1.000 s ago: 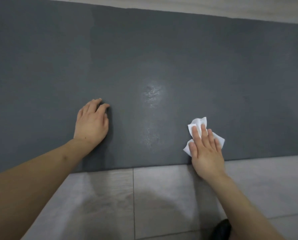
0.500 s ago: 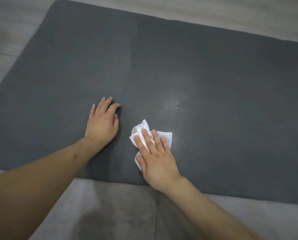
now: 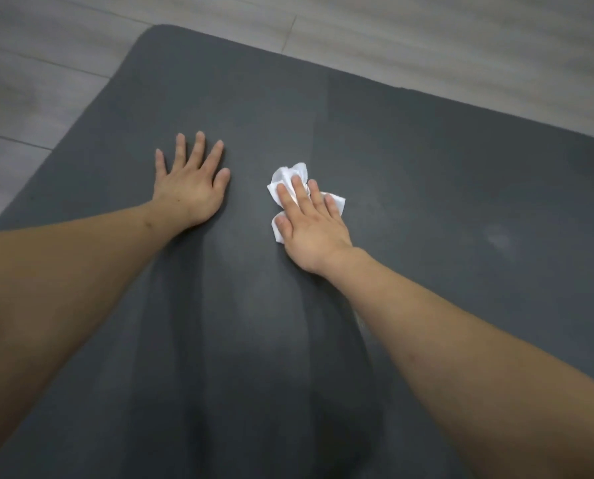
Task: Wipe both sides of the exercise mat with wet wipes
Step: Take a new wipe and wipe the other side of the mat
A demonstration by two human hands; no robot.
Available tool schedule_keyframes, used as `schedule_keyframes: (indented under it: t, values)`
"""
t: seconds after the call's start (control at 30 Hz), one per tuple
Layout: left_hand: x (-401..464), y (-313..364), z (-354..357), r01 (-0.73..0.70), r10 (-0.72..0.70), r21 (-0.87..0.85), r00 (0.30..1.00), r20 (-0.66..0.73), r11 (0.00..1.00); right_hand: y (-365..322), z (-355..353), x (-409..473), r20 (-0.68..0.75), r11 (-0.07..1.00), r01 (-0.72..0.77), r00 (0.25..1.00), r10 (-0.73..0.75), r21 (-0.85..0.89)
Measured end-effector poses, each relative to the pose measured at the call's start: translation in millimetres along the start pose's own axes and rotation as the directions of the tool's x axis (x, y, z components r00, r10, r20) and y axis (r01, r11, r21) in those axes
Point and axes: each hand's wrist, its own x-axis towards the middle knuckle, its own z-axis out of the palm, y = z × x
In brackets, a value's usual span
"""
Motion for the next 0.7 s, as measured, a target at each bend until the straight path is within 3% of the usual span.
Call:
schedule_keyframes:
  t: [0.17,0.37,0.7]
  values:
    - [62,-12,-9,-0.017,0.018,0.038,0.999,-0.029,0.999,11,-26,88,-0.007,0.997,-0.075,0.997,0.075,0.004]
    - [63,-11,-12,-0.019,0.02,0.006,0.998,-0.062,1.0,22,-51,162,-0.009,0.987,-0.16,0.987,0.16,0.008]
    - [69,-12,-16,-0.022,0.02,0.046,0.999,0.038,0.999,49,-98,277,-0.004,0.953,-0.291,0.956,0.293,0.087]
